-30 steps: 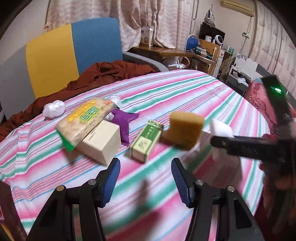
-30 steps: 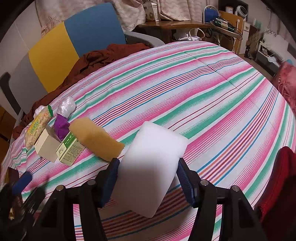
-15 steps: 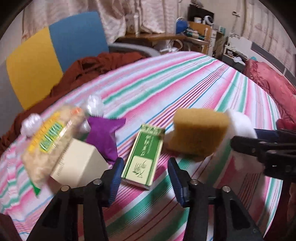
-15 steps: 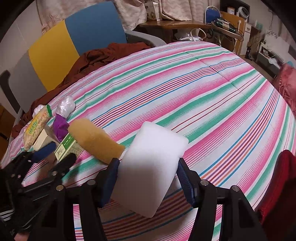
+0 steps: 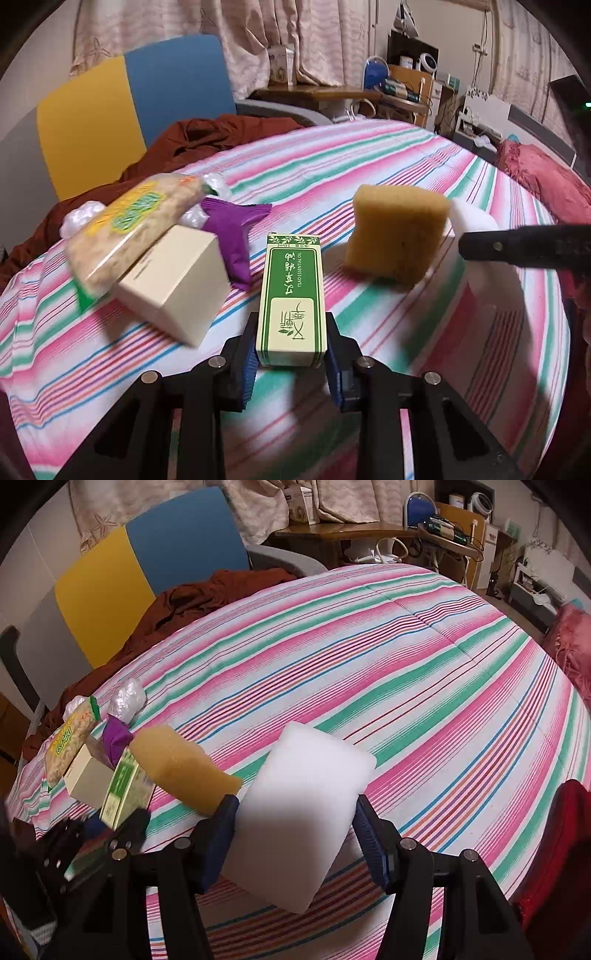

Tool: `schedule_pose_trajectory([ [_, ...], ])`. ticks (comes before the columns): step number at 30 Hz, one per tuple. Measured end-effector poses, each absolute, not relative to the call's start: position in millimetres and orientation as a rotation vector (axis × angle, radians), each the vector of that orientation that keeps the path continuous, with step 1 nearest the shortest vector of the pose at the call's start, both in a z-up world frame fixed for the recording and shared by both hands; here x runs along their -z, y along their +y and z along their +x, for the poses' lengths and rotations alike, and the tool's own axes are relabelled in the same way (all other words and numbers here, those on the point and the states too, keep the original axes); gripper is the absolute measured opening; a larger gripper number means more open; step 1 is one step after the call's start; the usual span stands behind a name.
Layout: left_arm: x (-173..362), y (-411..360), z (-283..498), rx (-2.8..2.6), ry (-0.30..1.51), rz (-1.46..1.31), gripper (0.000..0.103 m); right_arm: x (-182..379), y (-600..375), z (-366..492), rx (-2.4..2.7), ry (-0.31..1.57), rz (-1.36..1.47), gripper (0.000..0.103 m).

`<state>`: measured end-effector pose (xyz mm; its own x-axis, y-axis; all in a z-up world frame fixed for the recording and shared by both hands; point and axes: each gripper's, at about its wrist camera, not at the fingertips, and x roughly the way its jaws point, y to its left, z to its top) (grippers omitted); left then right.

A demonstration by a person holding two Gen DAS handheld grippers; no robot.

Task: Organize objects
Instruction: 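Grasp the green tea box with the left tool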

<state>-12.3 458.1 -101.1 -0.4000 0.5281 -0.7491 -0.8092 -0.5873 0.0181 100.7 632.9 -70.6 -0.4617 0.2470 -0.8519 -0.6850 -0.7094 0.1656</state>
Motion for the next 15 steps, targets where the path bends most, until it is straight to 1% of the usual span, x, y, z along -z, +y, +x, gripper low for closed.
schedule_pose_trajectory([
  [9, 87.2, 414.5, 10.7, -2.094, 0.431, -0.836, 0.031, 63.7, 630.8, 101.9, -2.193, 0.617, -1.120, 0.063],
  [15, 75.4, 391.9, 21.1, -2.114, 0.425, -0.799, 0.031, 38.1, 625.3, 107.1, -2.254, 0.524, -0.966, 0.063],
])
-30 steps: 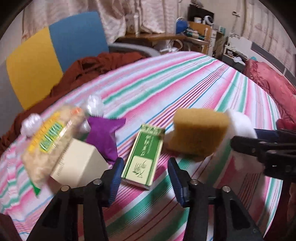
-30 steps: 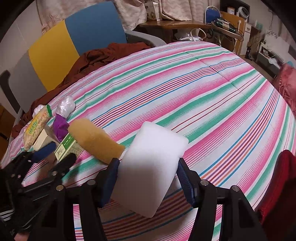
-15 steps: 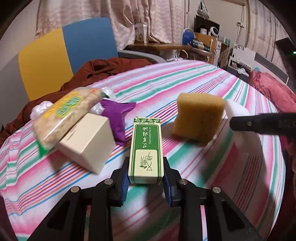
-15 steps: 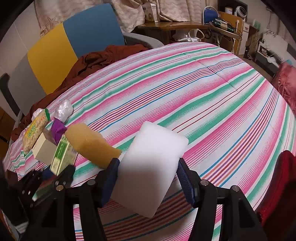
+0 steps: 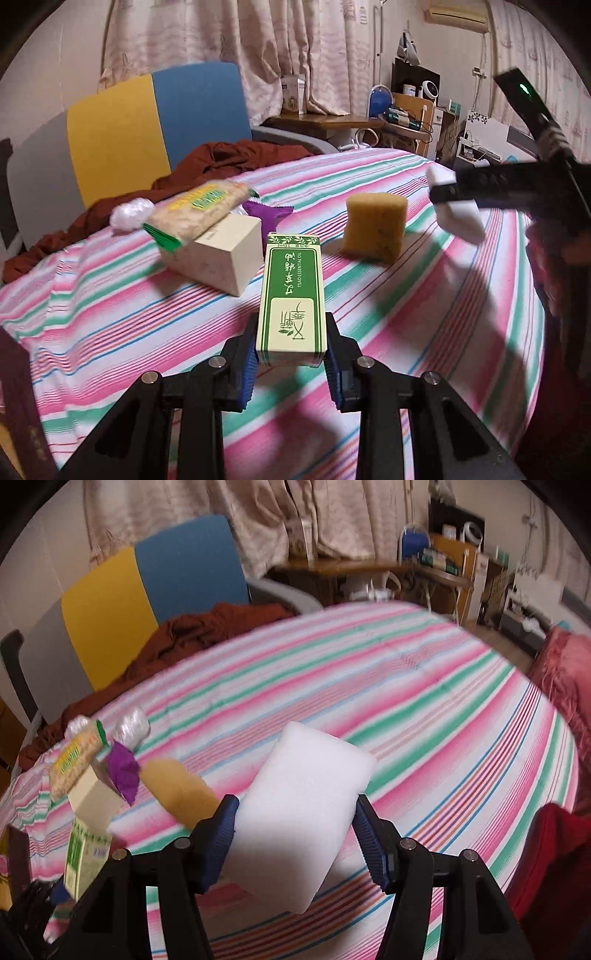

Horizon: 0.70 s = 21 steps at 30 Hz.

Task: Organize objects
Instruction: 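Grasp the green tea box with the left tool, then carry the green box to the tray with the left tool while the right tool carries the white sponge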

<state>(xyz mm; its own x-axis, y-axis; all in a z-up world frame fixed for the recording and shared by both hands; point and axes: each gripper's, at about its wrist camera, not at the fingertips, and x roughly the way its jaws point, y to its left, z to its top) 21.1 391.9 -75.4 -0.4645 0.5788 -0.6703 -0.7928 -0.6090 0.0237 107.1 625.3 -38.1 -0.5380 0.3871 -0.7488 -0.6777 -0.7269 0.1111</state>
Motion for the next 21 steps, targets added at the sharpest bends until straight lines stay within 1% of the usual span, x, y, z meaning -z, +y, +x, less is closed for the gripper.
schedule_pose_trajectory([
  [4, 59.4, 373.4, 43.9, -2.100, 0.418, -0.721, 0.031, 21.6, 609.3, 102.9, -2.335, 0.413, -0.879, 0.063],
  [7, 50.2, 356.5, 59.5, -2.083, 0.362, -0.694, 0.031, 17.3, 596.9, 95.9, -2.390, 0.352, -0.863, 0.063],
  [14, 35.9, 308.6, 85.9, -2.136, 0.299, -0.668, 0.031, 19.5, 584.0, 89.9, -2.443, 0.289, -0.872, 0.063],
  [21, 22.2, 249.4, 78.7, -2.256, 0.190, -0.692, 0.031, 25.0, 578.2, 92.2, -2.442, 0.272, -0.898, 0.063],
])
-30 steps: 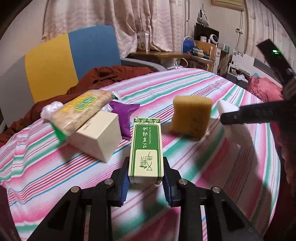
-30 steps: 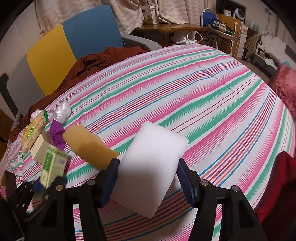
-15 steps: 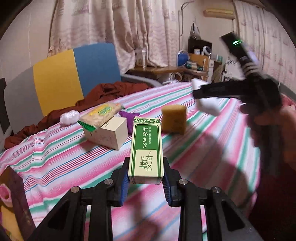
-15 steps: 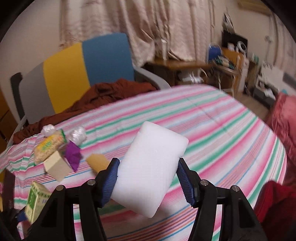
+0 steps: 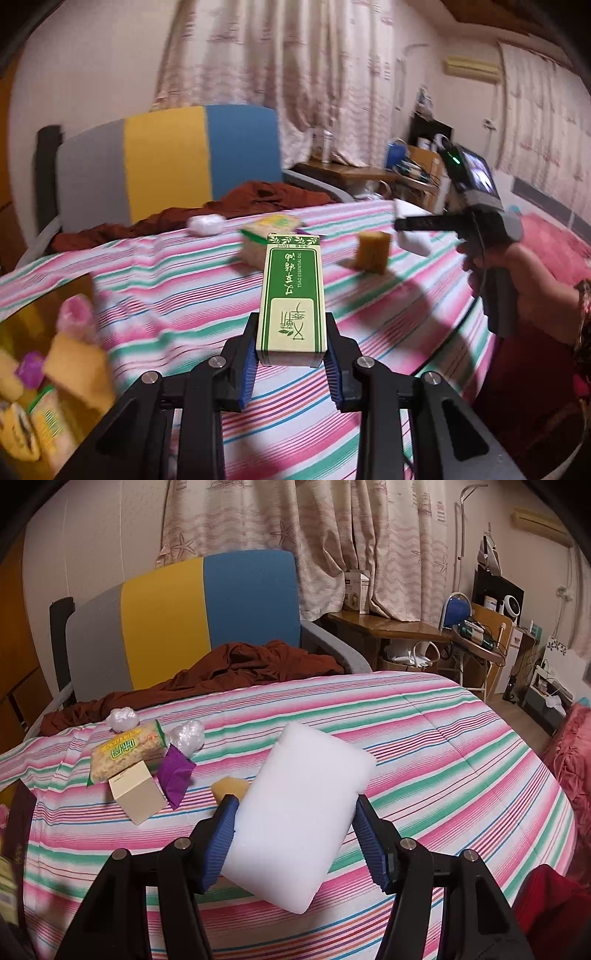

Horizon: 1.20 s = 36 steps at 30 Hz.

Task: Organize objects
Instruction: 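Carry the green box to the tray with the left tool while the right tool carries the white sponge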

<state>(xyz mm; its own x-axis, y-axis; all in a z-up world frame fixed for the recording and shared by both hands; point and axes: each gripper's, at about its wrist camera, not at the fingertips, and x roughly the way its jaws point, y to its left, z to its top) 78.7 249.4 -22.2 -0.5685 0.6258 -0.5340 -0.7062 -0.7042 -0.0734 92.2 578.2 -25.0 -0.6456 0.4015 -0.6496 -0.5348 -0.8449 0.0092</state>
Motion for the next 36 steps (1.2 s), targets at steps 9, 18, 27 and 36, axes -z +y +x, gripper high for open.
schedule_pose_trajectory([
  [9, 21.9, 177.8, 59.1, -2.389, 0.046, -0.800, 0.031, 20.3, 556.5, 91.4, -2.485, 0.146, -0.883, 0.063],
  [18, 32.3, 106.9, 46.7, -2.508, -0.062, -0.892, 0.031, 12.7, 517.4, 87.1, -2.555, -0.111, -0.831, 0.063],
  [27, 51.3, 46.0, 30.1, -2.581, -0.103, -1.054, 0.031, -8.4, 442.8, 86.5, -2.753, -0.192, -0.795, 0.063],
  [36, 76.4, 14.8, 15.6, -2.540, -0.123, -1.241, 0.031, -15.8, 315.3, 72.1, -3.090, -0.232, -0.833, 0.063],
])
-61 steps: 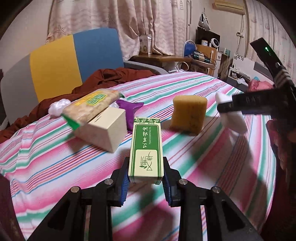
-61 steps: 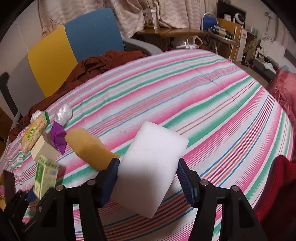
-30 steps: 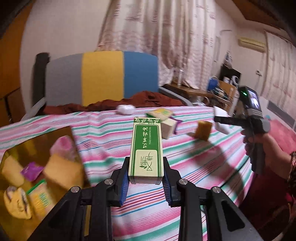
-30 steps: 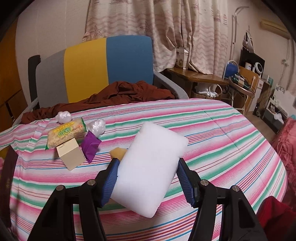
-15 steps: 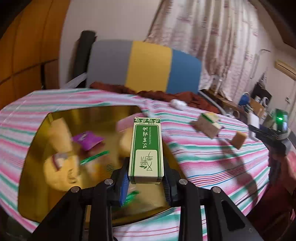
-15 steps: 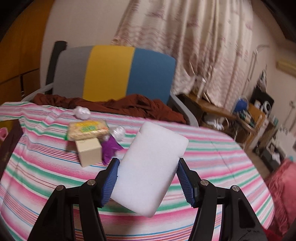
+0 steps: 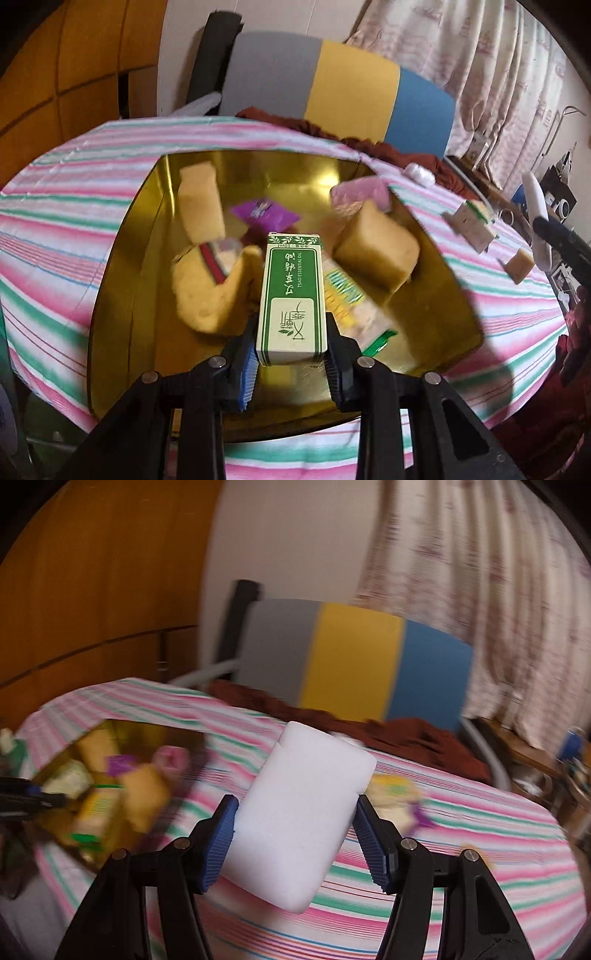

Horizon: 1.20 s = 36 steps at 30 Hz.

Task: Organize objects
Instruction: 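Carry the green box to the tray with the left tool while the right tool carries the white sponge, then release the green box in the tray with the left tool while the right tool releases the white sponge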

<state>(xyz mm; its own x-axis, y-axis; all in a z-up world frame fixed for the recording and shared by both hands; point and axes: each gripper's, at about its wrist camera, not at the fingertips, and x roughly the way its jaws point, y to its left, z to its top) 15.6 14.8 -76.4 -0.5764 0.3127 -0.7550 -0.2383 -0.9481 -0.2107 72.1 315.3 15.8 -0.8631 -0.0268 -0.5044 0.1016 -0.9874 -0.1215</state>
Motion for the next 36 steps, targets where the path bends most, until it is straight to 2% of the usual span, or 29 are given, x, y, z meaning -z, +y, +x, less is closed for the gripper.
schedule_pose_trajectory([
  [15, 93.3, -10.7, 8.6, -2.528, -0.084, -1.353, 0.031, 30.5, 183.6, 37.1, 2.587, 0.272, 0.950, 0.064],
  [21, 84.0, -10.8, 11.4, -2.564, -0.163, -1.349, 0.044, 42.3, 164.0, 24.3, 2.499, 0.292, 1.006, 0.065],
  [24, 71.9, -13.9, 19.1, -2.608, -0.205, -1.274, 0.045, 49.6, 160.8, 19.4, 2.467, 0.290, 1.049, 0.069],
  [31, 48.9, -14.9, 25.3, -2.678, -0.245, -1.100, 0.047, 54.1, 184.2, 13.0, 2.453, 0.053, 1.107, 0.081],
  [36, 48.2, -14.2, 24.5, -2.689, -0.246, -1.096, 0.047, 46.0, 199.5, 16.6, 2.475, -0.016, 1.117, 0.081],
])
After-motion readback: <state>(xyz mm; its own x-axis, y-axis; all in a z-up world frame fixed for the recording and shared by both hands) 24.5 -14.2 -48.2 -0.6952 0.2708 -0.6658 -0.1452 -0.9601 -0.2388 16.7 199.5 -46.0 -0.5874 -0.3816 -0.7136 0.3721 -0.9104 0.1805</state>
